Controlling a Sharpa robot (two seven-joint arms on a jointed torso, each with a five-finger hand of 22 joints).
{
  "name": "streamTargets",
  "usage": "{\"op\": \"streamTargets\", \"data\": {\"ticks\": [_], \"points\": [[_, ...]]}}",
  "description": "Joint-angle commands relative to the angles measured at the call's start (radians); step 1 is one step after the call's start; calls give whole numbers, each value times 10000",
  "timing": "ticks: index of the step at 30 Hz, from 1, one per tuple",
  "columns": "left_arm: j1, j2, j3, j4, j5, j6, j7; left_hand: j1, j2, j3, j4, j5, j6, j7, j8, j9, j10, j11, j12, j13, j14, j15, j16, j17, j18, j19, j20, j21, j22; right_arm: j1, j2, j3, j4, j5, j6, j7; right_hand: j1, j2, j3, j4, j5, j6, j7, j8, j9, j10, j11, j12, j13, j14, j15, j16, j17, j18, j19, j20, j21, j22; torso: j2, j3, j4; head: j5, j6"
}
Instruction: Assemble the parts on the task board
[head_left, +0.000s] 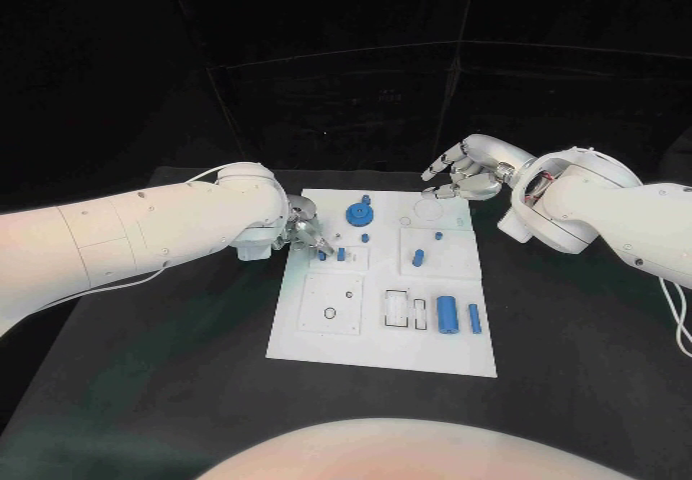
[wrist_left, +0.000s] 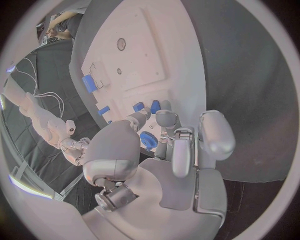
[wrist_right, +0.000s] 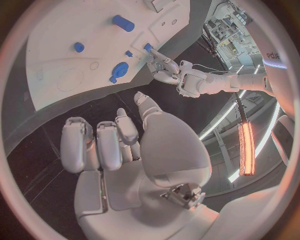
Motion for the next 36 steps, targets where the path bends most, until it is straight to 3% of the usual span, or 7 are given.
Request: {"op": "streamTargets", "data": {"ticks": [1, 14, 20, 24, 27, 29, 36], "points": [[15, -90, 14, 98, 37, -329, -40, -80, 7, -354, 145, -18, 59, -32, 28, -56, 44, -73, 74, 16, 1055, -85, 61, 2634, -96, 8, -54, -65, -18, 21, 4, 9, 6, -25, 4, 80, -24, 86, -62, 20, 44, -16, -75, 49, 1, -11, -56, -28, -8, 408, -66, -35, -8, 77, -29, -64, -55, -8, -4, -4, 1, -5, 0], [41, -450, 51, 454, 224, -1998, 938, 98, -130, -1795, 808, -28, -262, 44, -32, -275, -236, -15, -160, -382, 1029, -60, 11, 2527, -15, -96, -57, -460, -524, 20, 32, 9, -45, -25, 0, 102, -27, 86, -68, 25, 45, -23, -74, 48, -1, -17, -55, -36, -17, 405, -66, -44, -21, 78, -32, -64, -58, -13, -1, 6, -5, -19, -1], [60, -589, 53, 447, 1138, -3403, 2241, 878, -193, -2582, 1082, -10, -963, 330, -273, -506, -1392, 245, -1291, -2046, 727, 131, -596, 1369, 262, -611, 104, -1869, -2308, 20, 22, 9, -49, -25, 1, 97, -27, 86, -68, 25, 45, -23, -74, 48, -1, -17, -55, -36, -17, 405, -66, -44, -21, 78, -32, -64, -58, -13, -5, 15, 8, -42, -1], [69, -559, 51, 324, 1478, -3882, 3196, 2458, -29, -2579, 472, 39, -1451, 654, -493, -701, -2300, 529, -1694, -2295, -70, 379, -1919, -725, 701, -1797, 314, -4323, -5150, 20, 23, 9, -55, -25, -11, 89, -30, 87, -73, 30, 49, -35, -73, 45, -4, -16, -54, -33, -14, 405, -65, -46, -22, 78, -32, -64, -60, -14, -9, 12, 6, -83, 22], [73, -353, 45, 117, 1571, -4013, 4071, 3790, 259, -2090, -229, 86, -1677, 864, -812, -936, -3172, 726, -2243, -2652, -839, 559, -2999, -2243, 699, -2170, 487, -4815, -5422, 20, 36, 9, -69, -25, -28, 88, -26, 92, -71, 30, 53, -37, -73, 45, -5, -24, -55, -43, -24, 403, -65, -52, -30, 81, -42, -64, -68, -29, -2, 11, -17, -134, 83], [70, -201, 42, -25, 1415, -4070, 4496, 4553, 421, -1497, -702, 90, -1638, 972, -1088, -1128, -3465, 800, -2705, -3009, -965, 624, -3144, -2448, 730, -2230, 545, -4967, -5515, 20, 50, 9, -80, -25, -39, 90, -26, 92, -71, 30, 53, -37, -73, 45, -5, -24, -55, -43, -24, 403, -65, -52, -30, 81, -42, -64, -68, -29, 1, 7, -25, -147, 106], [49, 391, 35, -587, 461, -4005, 5741, 4688, -214, -321, -1333, 46, -1099, 1213, -2505, -1940, -3866, 1095, -4311, -4369, -1249, 892, -3440, -3088, 747, -2149, 774, -5114, -5625, 19, 97, 8, -117, -25, -59, 90, 1, 117, -59, 26, 73, -45, -73, 48, -7, -69, -56, -103, -85, 397, -66, -71, -55, 87, -59, -64, -83, -54, 3, 6, -29, -235, 187]]}}
